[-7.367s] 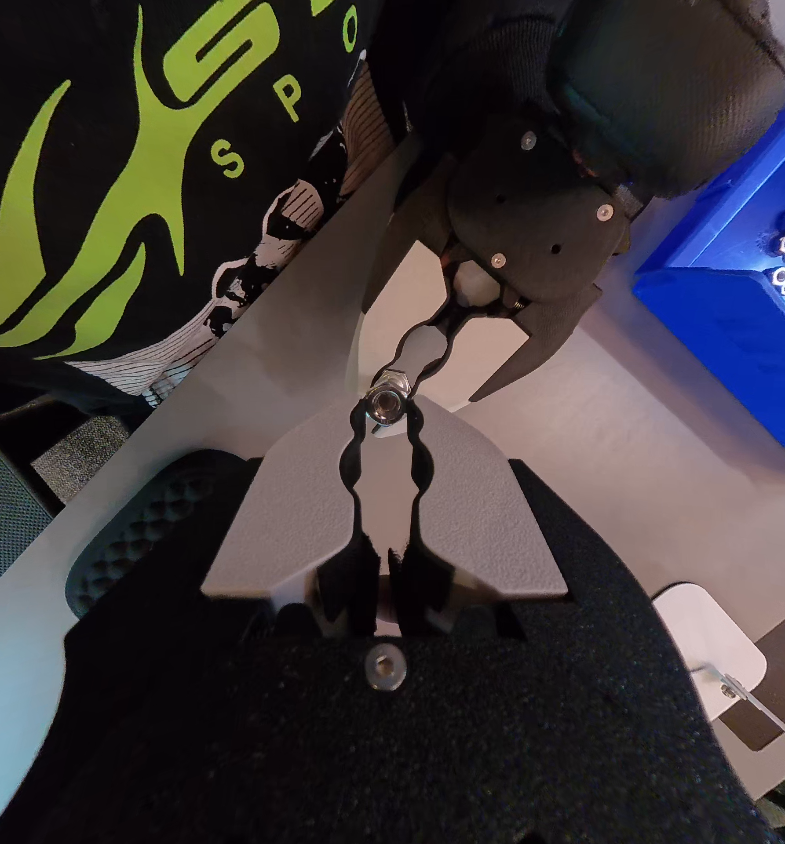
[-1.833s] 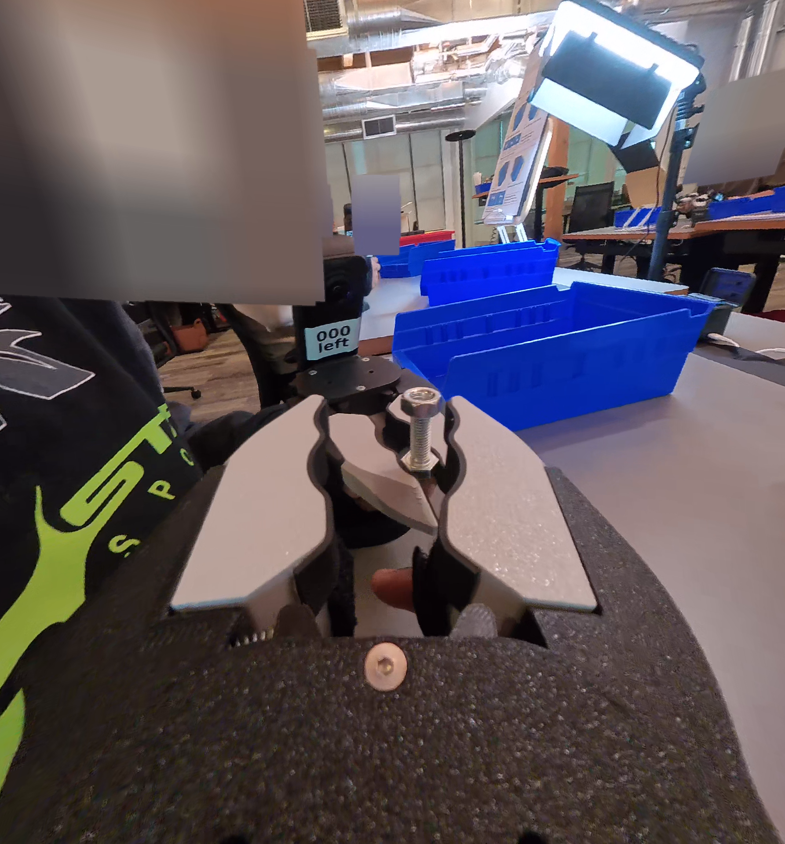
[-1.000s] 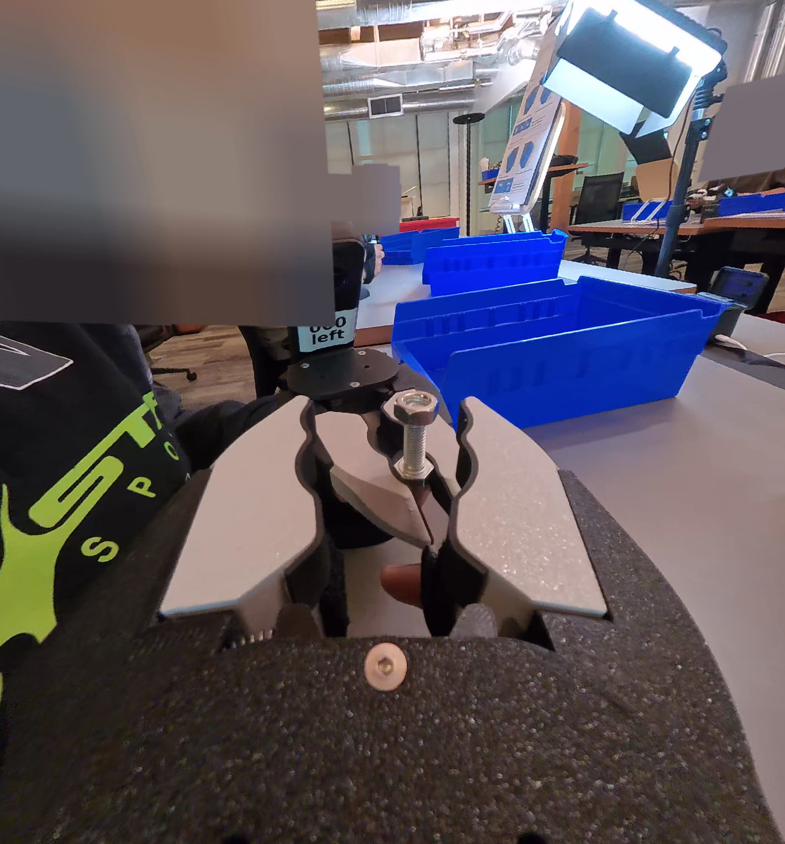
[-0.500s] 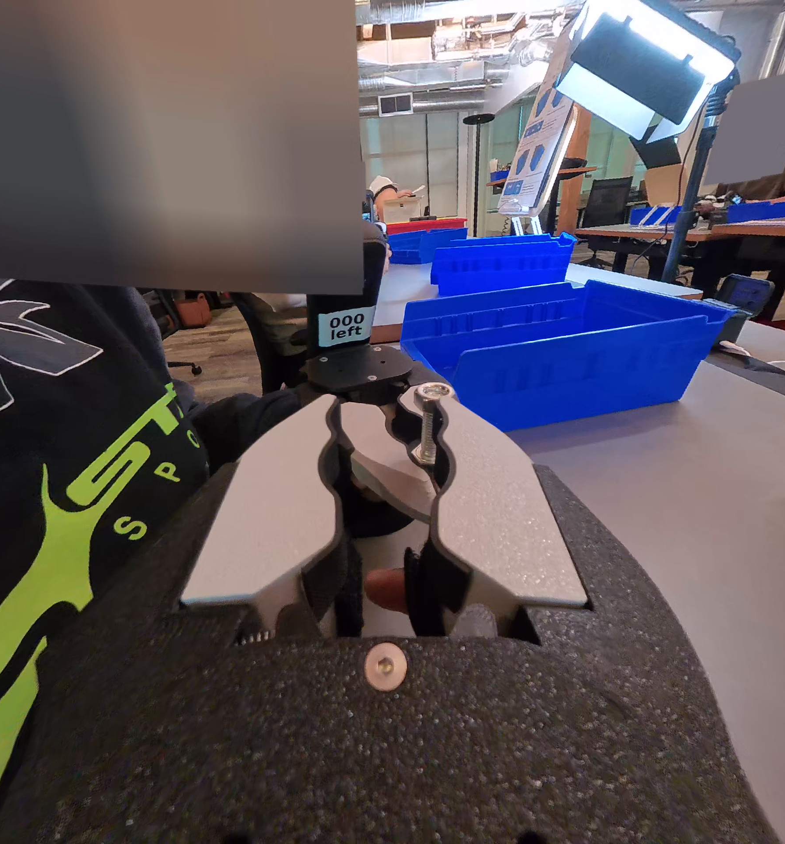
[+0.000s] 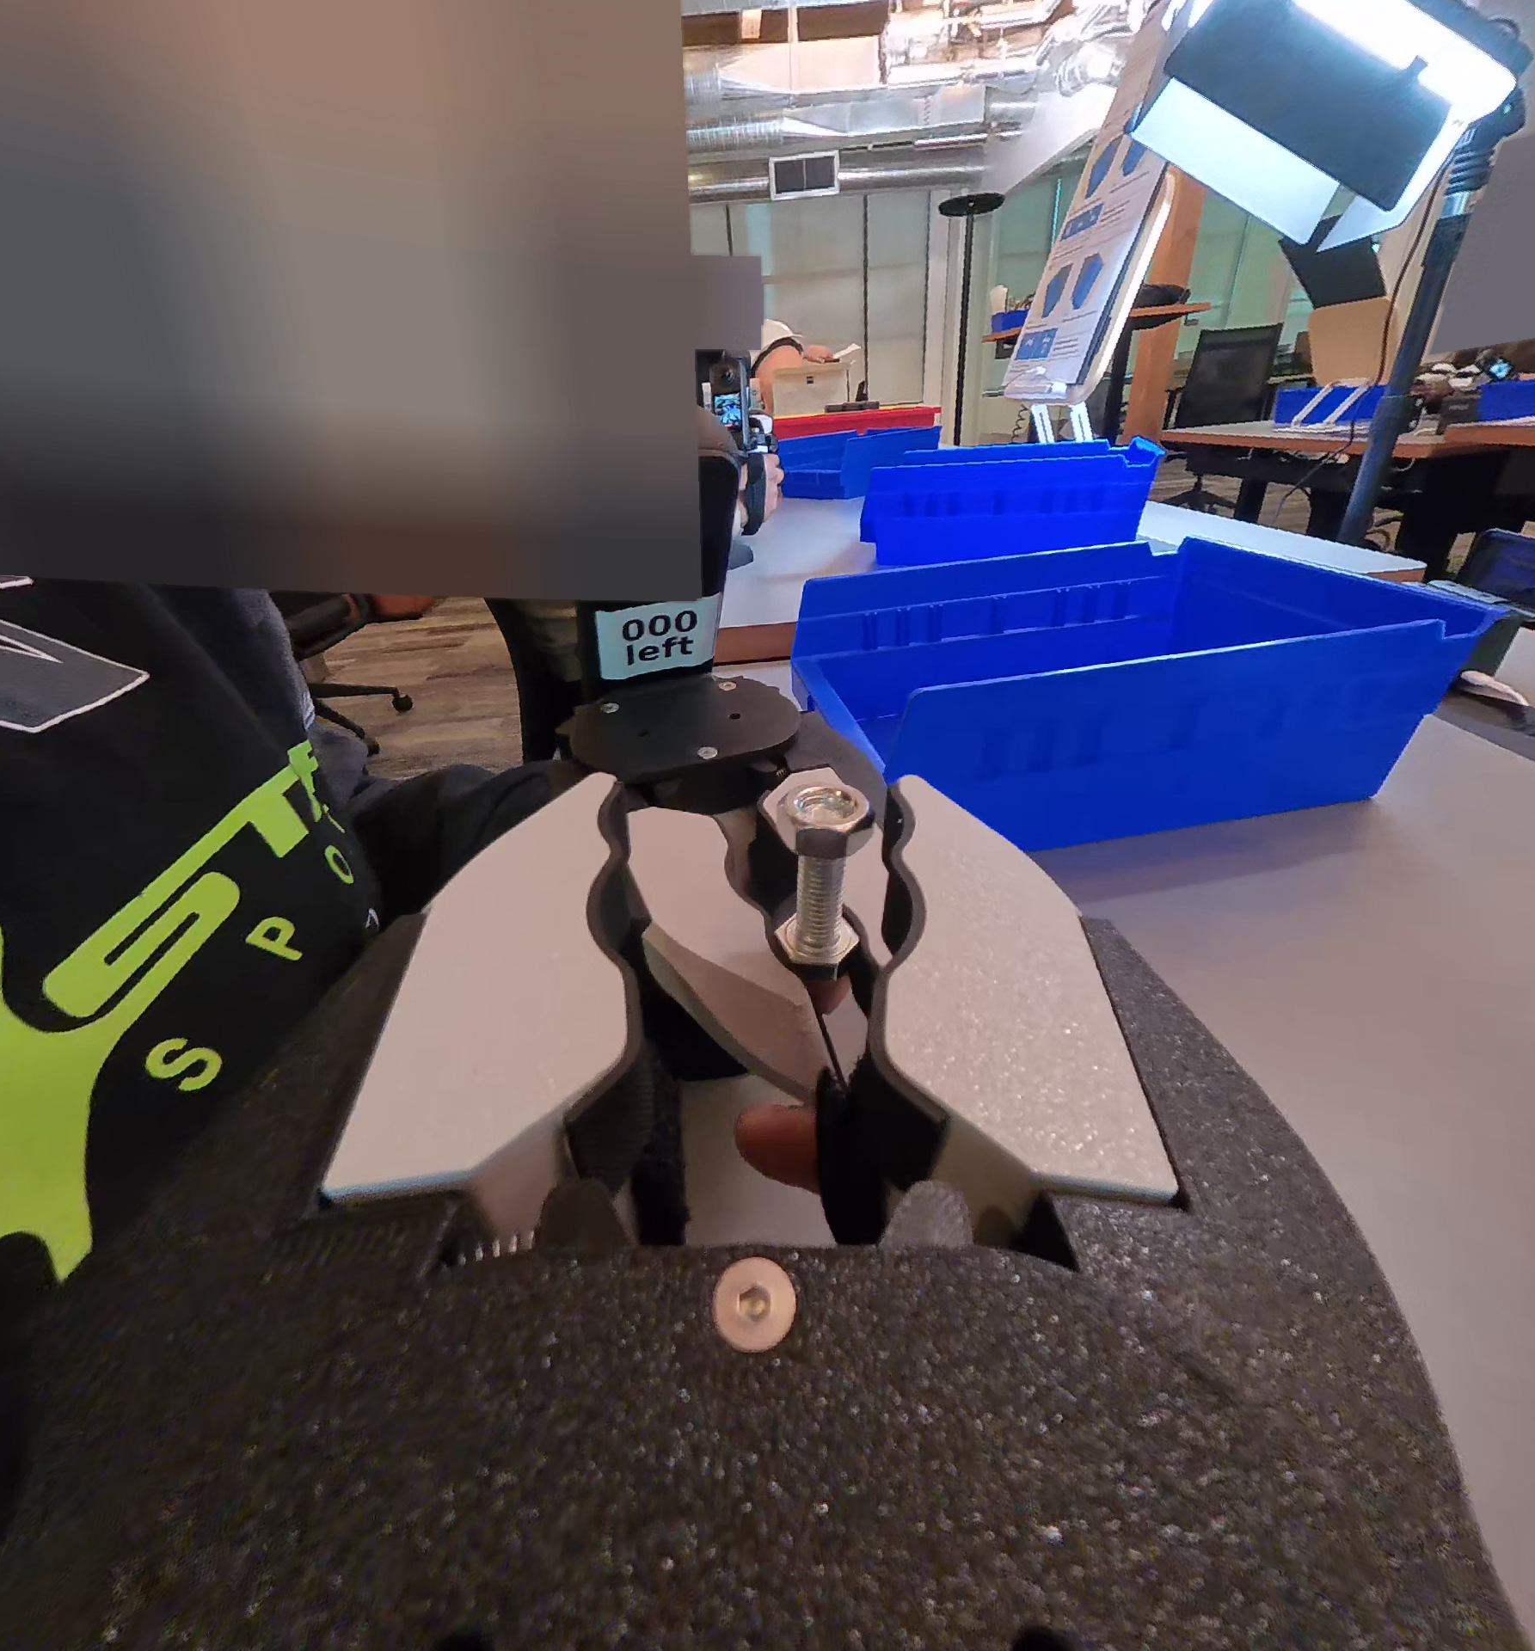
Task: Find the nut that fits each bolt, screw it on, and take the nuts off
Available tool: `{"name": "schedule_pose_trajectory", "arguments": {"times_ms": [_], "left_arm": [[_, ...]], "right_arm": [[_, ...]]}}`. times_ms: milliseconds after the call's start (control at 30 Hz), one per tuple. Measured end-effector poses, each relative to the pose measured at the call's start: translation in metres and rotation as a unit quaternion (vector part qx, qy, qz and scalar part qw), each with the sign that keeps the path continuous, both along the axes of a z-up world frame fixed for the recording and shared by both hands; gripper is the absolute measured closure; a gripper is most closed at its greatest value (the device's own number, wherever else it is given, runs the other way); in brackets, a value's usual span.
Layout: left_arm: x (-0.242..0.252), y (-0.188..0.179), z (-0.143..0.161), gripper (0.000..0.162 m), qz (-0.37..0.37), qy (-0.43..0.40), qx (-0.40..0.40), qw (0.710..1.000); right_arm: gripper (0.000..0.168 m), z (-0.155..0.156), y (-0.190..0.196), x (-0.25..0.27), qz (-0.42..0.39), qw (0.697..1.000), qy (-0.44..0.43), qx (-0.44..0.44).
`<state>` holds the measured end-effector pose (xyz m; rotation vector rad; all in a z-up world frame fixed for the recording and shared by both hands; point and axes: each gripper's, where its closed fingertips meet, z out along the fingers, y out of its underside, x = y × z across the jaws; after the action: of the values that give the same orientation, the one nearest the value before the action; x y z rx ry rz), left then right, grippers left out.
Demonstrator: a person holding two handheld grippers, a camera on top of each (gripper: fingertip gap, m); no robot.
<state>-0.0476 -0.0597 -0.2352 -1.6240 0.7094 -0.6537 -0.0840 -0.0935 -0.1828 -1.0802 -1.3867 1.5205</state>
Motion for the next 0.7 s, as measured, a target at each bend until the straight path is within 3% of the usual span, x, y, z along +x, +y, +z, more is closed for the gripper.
{"name": "schedule_pose_trajectory", "arguments": {"times_ms": [133,233,333,567,700], "left_arm": [[0.0,0.0,0.0,0.147,0.001,-0.002,0.0,1.0],[-0.001,0.001,0.0,0.147,0.002,-0.002,-0.001,1.0],[-0.001,0.001,0.0,0.147,0.002,-0.002,-0.001,1.0],[0.0,0.0,0.0,0.147,0.0,0.0,0.0,1.0],[0.001,0.0,0.0,0.147,-0.002,0.002,0.0,1.0]], "right_arm": [[0.12,0.001,0.003,0.011,-0.013,1.0,0.001,-0.001],[0.137,0.002,0.001,0.023,-0.007,1.0,0.008,-0.002],[0.144,0.002,0.002,0.028,-0.008,1.0,0.009,-0.001],[0.114,0.0,0.007,0.012,-0.023,1.0,0.007,-0.006],[0.107,-0.002,0.004,0.003,-0.015,1.0,0.002,-0.001]]}}
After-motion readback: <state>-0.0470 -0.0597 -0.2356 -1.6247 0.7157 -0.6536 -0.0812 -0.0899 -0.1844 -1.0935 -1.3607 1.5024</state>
